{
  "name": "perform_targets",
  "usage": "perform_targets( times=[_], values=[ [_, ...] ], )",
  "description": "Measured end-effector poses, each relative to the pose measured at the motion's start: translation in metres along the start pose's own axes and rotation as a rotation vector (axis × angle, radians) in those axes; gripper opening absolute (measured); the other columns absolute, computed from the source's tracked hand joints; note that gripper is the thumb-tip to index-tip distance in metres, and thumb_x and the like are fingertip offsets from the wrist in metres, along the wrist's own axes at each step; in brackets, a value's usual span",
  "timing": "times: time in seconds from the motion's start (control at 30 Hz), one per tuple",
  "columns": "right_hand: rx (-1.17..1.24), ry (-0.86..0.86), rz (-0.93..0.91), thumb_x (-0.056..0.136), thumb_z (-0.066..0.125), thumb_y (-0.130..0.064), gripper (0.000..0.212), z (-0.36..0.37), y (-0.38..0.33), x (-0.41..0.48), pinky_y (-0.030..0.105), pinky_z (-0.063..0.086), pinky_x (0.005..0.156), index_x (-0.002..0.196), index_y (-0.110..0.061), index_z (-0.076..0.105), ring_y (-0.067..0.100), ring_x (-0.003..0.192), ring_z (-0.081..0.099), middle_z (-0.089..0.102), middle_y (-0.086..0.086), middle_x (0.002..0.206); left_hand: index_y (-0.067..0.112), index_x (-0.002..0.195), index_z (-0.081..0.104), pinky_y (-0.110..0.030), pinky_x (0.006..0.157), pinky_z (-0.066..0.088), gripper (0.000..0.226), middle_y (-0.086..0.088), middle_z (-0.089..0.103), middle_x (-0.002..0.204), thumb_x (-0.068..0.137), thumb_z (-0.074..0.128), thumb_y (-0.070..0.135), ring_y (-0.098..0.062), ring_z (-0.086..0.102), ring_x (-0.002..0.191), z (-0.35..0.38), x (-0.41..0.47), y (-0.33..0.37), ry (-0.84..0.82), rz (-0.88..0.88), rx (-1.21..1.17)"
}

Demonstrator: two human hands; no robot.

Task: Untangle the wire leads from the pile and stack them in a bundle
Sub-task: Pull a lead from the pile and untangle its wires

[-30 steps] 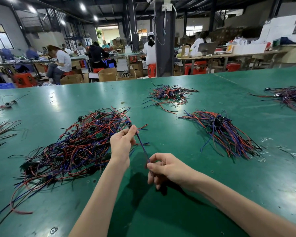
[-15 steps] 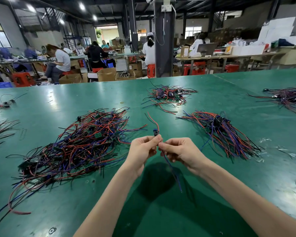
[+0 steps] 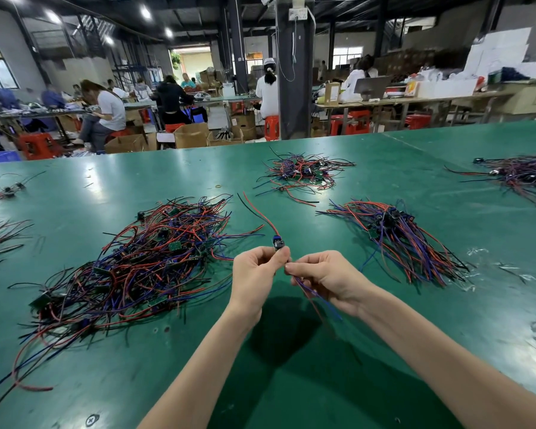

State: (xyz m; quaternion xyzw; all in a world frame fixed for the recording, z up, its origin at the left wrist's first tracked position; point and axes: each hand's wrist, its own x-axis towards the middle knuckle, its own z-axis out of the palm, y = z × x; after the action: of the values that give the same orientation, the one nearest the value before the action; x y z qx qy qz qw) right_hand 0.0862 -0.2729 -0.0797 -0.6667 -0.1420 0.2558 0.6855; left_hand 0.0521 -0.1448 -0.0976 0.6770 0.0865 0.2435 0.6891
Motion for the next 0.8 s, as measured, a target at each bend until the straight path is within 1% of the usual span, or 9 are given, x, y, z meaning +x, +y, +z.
perform_targets(
  times=[0.13, 0.2, 0.3, 0.37, 0.43, 0.53, 0.63, 0.7, 0.8],
  values=[
    [-0.042, -0.044, 0.053, 0.081, 0.07, -0.005, 0.019, 0.004, 0.003, -0.003, 0.014, 0.032, 0.037, 0.063, -0.008, 0.065, 0.003, 0.037, 0.041, 0.064, 0.004, 0.053, 0.007, 0.066, 0.067, -0.008, 0.053, 0.038, 0.02, 0.003, 0.063, 0.061, 0.085, 0.068, 0.011, 0.004, 0.045, 0.046, -0.007, 0.006, 0.0, 0.109, -0.016, -0.032],
    [-0.057, -0.074, 0.071, 0.081, 0.07, -0.005, 0.019, 0.006, 0.004, -0.004, 0.014, 0.033, 0.038, 0.063, -0.007, 0.064, 0.004, 0.038, 0.04, 0.064, 0.005, 0.053, 0.008, 0.066, 0.066, -0.008, 0.051, 0.037, 0.02, 0.006, 0.061, 0.058, 0.086, 0.068, 0.01, 0.004, 0.043, 0.044, -0.011, 0.01, 0.002, 0.157, -0.028, -0.053],
    [-0.07, -0.143, 0.089, 0.082, 0.069, -0.003, 0.018, 0.01, 0.007, -0.008, 0.014, 0.033, 0.038, 0.065, -0.004, 0.063, 0.006, 0.037, 0.041, 0.064, 0.007, 0.053, 0.008, 0.067, 0.066, -0.015, 0.047, 0.03, 0.02, 0.005, 0.051, 0.053, 0.086, 0.068, 0.012, -0.004, 0.032, 0.045, -0.021, 0.018, 0.002, 0.248, -0.094, -0.106],
    [-0.096, -0.173, 0.089, 0.082, 0.068, -0.003, 0.018, 0.014, 0.009, -0.011, 0.015, 0.033, 0.038, 0.065, -0.004, 0.063, 0.006, 0.038, 0.041, 0.063, 0.006, 0.053, 0.008, 0.068, 0.066, -0.015, 0.045, 0.027, 0.02, 0.011, 0.048, 0.045, 0.087, 0.067, 0.012, -0.005, 0.028, 0.044, -0.028, 0.022, 0.001, 0.292, -0.129, -0.138],
    [-0.106, -0.181, 0.087, 0.083, 0.068, -0.003, 0.019, 0.017, 0.01, -0.012, 0.015, 0.032, 0.038, 0.065, -0.004, 0.062, 0.006, 0.038, 0.038, 0.062, 0.005, 0.051, 0.008, 0.068, 0.066, -0.015, 0.044, 0.027, 0.02, 0.013, 0.043, 0.039, 0.087, 0.067, 0.013, -0.006, 0.027, 0.042, -0.033, 0.024, 0.001, 0.309, -0.142, -0.142],
    [-0.071, -0.171, 0.099, 0.085, 0.065, -0.002, 0.021, 0.021, 0.01, -0.012, 0.014, 0.026, 0.036, 0.066, -0.005, 0.056, 0.006, 0.037, 0.034, 0.056, 0.004, 0.047, 0.009, 0.066, 0.066, -0.017, 0.044, 0.027, 0.022, 0.011, 0.037, 0.04, 0.087, 0.068, 0.016, -0.005, 0.027, 0.04, -0.036, 0.024, -0.001, 0.321, -0.14, -0.123],
    [-0.028, -0.173, 0.108, 0.087, 0.062, -0.001, 0.022, 0.024, 0.012, -0.013, 0.014, 0.026, 0.035, 0.068, -0.006, 0.052, 0.005, 0.036, 0.033, 0.051, 0.002, 0.045, 0.01, 0.065, 0.066, -0.019, 0.047, 0.028, 0.022, 0.01, 0.038, 0.043, 0.087, 0.068, 0.016, -0.005, 0.027, 0.042, -0.035, 0.025, -0.002, 0.33, -0.123, -0.099],
    [0.001, -0.181, 0.12, 0.088, 0.06, 0.0, 0.022, 0.026, 0.013, -0.013, 0.014, 0.027, 0.036, 0.069, -0.007, 0.05, 0.005, 0.036, 0.032, 0.05, 0.002, 0.045, 0.011, 0.064, 0.065, -0.02, 0.052, 0.03, 0.023, 0.01, 0.042, 0.044, 0.087, 0.068, 0.015, -0.004, 0.031, 0.041, -0.034, 0.025, -0.002, 0.336, -0.1, -0.082],
    [0.031, -0.208, 0.122, 0.09, 0.058, -0.001, 0.021, 0.028, 0.013, -0.013, 0.016, 0.03, 0.037, 0.072, -0.007, 0.049, 0.006, 0.036, 0.034, 0.05, 0.002, 0.046, 0.009, 0.066, 0.065, -0.02, 0.06, 0.035, 0.022, 0.017, 0.048, 0.04, 0.087, 0.067, 0.014, 0.004, 0.04, 0.039, -0.033, 0.025, -0.003, 0.342, -0.084, -0.075]
  ],
)
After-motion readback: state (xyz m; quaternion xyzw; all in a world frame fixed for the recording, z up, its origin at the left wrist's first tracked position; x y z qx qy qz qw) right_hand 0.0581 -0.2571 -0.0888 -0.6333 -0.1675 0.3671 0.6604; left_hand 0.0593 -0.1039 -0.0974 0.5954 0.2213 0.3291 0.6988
